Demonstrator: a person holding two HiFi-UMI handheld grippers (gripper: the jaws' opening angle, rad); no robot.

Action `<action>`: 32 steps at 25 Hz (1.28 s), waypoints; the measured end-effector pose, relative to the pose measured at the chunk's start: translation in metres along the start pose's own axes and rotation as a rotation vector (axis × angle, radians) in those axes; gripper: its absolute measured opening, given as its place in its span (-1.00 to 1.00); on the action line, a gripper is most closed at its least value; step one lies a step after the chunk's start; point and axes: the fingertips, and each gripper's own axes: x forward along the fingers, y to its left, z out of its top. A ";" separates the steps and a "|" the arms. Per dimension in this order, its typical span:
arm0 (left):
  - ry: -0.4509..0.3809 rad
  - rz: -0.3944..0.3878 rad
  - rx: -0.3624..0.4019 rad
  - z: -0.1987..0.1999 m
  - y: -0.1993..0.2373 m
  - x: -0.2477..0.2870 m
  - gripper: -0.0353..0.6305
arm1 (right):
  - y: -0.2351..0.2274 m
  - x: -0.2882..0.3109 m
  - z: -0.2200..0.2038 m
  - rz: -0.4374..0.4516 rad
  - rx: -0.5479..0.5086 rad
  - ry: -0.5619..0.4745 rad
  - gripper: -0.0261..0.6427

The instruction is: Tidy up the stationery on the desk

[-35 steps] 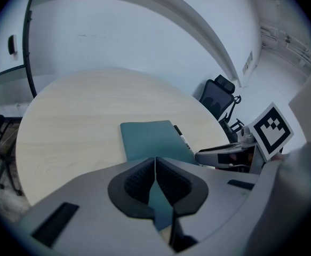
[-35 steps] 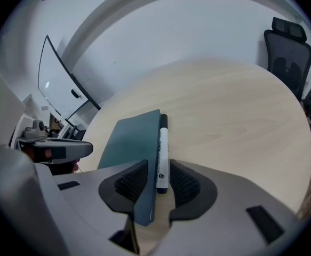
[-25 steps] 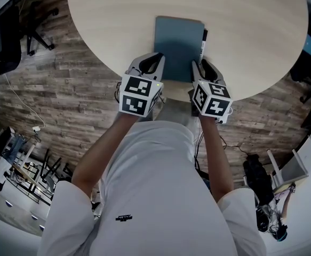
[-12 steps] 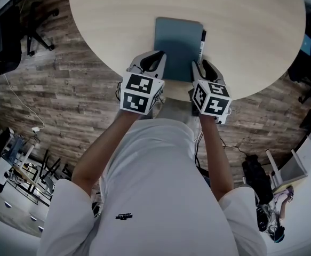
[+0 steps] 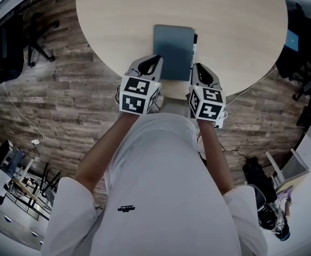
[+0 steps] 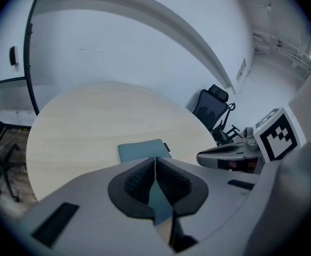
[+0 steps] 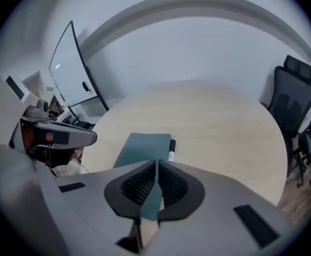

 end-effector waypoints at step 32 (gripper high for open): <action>-0.406 -0.001 0.144 0.079 -0.158 -0.206 -0.82 | 0.081 -0.256 0.102 0.120 -0.181 -0.554 -0.81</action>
